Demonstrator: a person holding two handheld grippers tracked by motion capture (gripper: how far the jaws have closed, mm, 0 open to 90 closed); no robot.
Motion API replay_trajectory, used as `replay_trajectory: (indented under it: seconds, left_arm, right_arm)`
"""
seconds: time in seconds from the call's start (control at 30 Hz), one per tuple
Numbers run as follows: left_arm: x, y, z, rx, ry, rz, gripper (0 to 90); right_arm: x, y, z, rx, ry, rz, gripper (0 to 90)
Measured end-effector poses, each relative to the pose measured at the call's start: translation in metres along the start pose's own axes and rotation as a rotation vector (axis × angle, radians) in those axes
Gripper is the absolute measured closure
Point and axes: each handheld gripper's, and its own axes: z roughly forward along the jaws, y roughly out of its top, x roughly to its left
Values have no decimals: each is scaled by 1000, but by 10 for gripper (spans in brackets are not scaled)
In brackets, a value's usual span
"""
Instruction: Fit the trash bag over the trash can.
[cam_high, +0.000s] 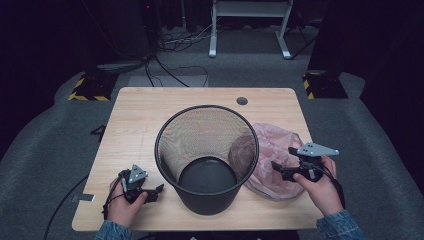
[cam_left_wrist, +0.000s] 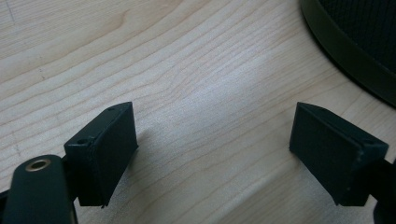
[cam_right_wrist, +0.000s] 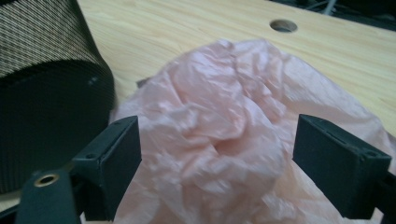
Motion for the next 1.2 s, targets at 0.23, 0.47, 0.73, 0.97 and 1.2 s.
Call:
replay_trajectory:
  seconds: [0.23, 0.47, 0.73, 0.97, 1.2]
  left_arm:
    - [0, 0, 0, 0, 0, 0, 149]
    - [0, 0, 0, 0, 0, 0, 149]
    - [0, 0, 0, 0, 0, 0, 149]
    - [0, 0, 0, 0, 0, 0, 149]
    - [0, 0, 0, 0, 0, 0, 149]
  right_arm:
    - [6, 18, 7, -33, 31, -13, 156]
    - [-2, 14, 35, 22, -6, -3, 156]
    - [-9, -9, 59, 86, -29, 21, 156]
    - [-15, -31, 75, 156, -49, 44, 156]
    - [-20, -46, 79, 131, -29, 111, 152]
